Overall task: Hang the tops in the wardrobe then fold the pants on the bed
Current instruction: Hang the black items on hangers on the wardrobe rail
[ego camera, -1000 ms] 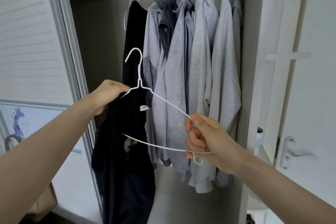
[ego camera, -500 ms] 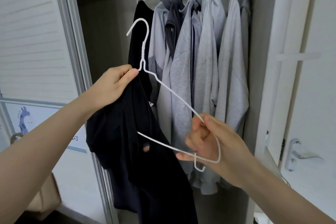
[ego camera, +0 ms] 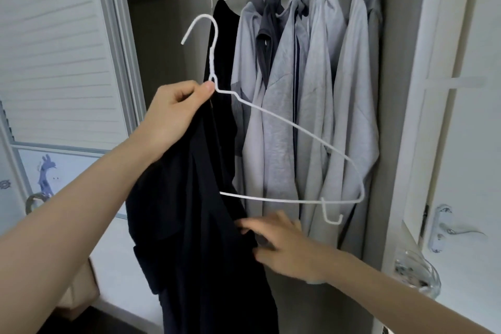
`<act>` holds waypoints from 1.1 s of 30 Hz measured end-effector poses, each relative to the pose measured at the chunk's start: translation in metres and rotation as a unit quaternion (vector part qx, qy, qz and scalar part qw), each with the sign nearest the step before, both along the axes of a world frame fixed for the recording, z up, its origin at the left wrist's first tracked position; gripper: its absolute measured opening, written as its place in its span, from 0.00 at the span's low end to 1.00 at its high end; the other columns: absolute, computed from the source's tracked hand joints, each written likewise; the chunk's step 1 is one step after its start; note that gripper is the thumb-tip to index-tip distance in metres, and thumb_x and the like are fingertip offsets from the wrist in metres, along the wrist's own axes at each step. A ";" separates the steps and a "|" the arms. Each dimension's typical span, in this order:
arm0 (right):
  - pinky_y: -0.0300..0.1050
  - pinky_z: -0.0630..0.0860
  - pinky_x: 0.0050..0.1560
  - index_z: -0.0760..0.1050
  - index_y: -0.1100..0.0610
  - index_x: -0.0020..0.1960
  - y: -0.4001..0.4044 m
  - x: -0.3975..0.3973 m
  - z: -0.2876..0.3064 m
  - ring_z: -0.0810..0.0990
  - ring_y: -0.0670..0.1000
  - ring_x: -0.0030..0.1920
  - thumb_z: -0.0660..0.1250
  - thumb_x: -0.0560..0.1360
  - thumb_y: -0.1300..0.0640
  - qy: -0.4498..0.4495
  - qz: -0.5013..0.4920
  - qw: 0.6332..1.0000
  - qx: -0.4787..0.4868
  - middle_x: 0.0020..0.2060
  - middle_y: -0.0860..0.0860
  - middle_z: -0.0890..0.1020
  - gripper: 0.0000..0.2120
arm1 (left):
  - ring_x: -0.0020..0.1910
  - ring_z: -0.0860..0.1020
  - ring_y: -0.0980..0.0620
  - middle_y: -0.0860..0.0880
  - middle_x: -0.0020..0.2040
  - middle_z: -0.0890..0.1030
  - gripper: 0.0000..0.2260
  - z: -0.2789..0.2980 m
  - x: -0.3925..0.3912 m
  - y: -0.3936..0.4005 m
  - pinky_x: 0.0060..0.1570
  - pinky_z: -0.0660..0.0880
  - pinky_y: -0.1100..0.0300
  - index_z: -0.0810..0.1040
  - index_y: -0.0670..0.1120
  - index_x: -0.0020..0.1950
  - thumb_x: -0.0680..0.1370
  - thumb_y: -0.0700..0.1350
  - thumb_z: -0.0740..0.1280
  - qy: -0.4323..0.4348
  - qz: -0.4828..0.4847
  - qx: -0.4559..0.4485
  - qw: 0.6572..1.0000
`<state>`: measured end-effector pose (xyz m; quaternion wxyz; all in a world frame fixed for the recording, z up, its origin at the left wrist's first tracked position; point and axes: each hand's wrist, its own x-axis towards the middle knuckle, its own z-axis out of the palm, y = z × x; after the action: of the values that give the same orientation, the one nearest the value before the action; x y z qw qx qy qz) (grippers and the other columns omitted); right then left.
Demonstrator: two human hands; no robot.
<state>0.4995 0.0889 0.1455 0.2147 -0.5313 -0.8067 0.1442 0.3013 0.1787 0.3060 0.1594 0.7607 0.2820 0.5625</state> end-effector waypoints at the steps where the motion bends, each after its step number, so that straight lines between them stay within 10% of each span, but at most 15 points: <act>1: 0.51 0.59 0.66 0.58 0.34 0.71 -0.004 -0.002 -0.001 0.61 0.45 0.61 0.58 0.78 0.52 -0.031 0.024 0.998 0.044 0.53 0.33 0.69 0.25 | 0.33 0.70 0.57 0.47 0.32 0.71 0.22 0.000 -0.006 0.001 0.37 0.67 0.66 0.74 0.39 0.36 0.80 0.56 0.64 -0.001 0.006 -0.004 1.000; 4: 0.44 0.60 0.67 0.58 0.37 0.72 -0.010 -0.020 0.009 0.60 0.44 0.63 0.57 0.79 0.48 0.016 0.086 0.987 0.138 0.60 0.38 0.66 0.23 | 0.36 0.74 0.55 0.40 0.37 0.77 0.22 -0.005 -0.016 -0.001 0.41 0.70 0.64 0.79 0.37 0.41 0.79 0.57 0.64 0.011 0.016 -0.005 1.000; 8: 0.53 0.58 0.69 0.74 0.56 0.59 -0.007 -0.047 0.001 0.56 0.53 0.70 0.57 0.80 0.44 -0.157 0.110 0.963 0.190 0.65 0.48 0.68 0.18 | 0.35 0.76 0.60 0.52 0.33 0.78 0.19 -0.008 -0.015 -0.007 0.37 0.71 0.72 0.81 0.42 0.40 0.80 0.56 0.64 0.013 0.009 0.002 1.000; 14: 0.58 0.64 0.58 0.73 0.49 0.55 -0.005 -0.004 -0.015 0.65 0.57 0.64 0.50 0.78 0.35 -0.289 0.026 0.925 0.246 0.59 0.49 0.72 0.22 | 0.35 0.69 0.52 0.36 0.37 0.71 0.26 -0.007 -0.054 0.006 0.41 0.67 0.56 0.74 0.35 0.40 0.78 0.60 0.65 0.001 0.077 0.009 0.997; 19: 0.46 0.67 0.56 0.71 0.45 0.54 -0.007 0.049 0.018 0.64 0.48 0.53 0.47 0.80 0.36 -0.201 -0.004 0.955 0.217 0.52 0.41 0.68 0.18 | 0.34 0.76 0.58 0.57 0.31 0.78 0.19 -0.032 -0.089 0.020 0.38 0.69 0.61 0.80 0.51 0.36 0.76 0.65 0.64 0.083 0.209 0.001 0.974; 26: 0.37 0.68 0.45 0.69 0.46 0.46 -0.009 0.025 0.050 0.72 0.45 0.42 0.55 0.81 0.52 0.056 -0.032 0.964 0.257 0.39 0.44 0.72 0.07 | 0.43 0.78 0.54 0.53 0.41 0.81 0.15 -0.049 -0.050 0.003 0.47 0.73 0.58 0.83 0.52 0.44 0.77 0.61 0.64 0.147 0.178 0.073 0.970; 33: 0.29 0.69 0.38 0.74 0.50 0.39 -0.011 0.003 0.071 0.75 0.41 0.36 0.64 0.75 0.61 0.293 -0.125 0.922 0.219 0.35 0.46 0.79 0.08 | 0.27 0.65 0.54 0.52 0.24 0.67 0.21 -0.052 -0.031 -0.001 0.30 0.64 0.69 0.72 0.46 0.28 0.77 0.57 0.67 0.150 0.095 0.068 0.982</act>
<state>0.5029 0.0780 0.2168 0.5684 -0.5022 -0.6461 0.0853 0.2705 0.1777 0.2543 0.0096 0.8151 0.3349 0.4726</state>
